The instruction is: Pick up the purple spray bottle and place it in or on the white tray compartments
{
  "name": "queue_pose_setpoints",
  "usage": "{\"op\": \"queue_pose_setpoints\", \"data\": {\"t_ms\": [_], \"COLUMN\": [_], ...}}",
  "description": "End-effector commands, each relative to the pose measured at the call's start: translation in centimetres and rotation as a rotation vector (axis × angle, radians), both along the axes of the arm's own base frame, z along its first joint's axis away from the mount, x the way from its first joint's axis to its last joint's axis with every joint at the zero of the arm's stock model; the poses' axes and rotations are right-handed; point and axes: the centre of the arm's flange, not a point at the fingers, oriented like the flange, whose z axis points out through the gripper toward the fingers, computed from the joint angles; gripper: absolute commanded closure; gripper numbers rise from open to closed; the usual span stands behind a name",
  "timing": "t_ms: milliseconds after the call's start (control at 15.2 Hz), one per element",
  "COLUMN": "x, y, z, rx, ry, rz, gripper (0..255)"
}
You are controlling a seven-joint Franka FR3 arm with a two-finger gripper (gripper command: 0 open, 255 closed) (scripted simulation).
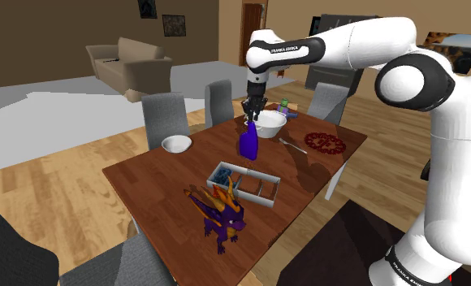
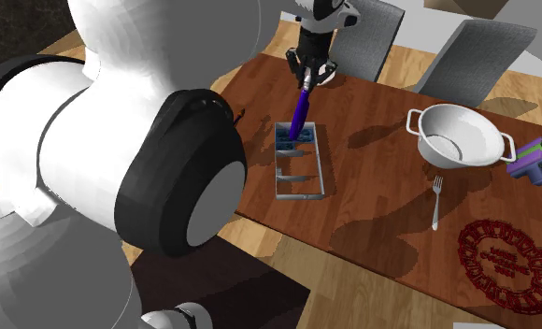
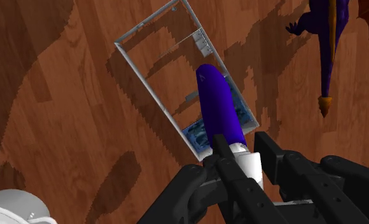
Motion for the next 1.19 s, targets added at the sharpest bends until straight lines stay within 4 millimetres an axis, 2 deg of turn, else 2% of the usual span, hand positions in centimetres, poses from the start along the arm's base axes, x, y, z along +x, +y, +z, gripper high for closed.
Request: {"op": "queue_pose_setpoints", "data": {"t_ms": [0,1122], "x": [0.9,0.9], "y": [-0.4,-0.4], "z": [0.0,-9.0], "rx": [0.0,0.0], "ry": [0.0,0.0], "rz": [0.0,0.0], "gripper": [255,255]}}
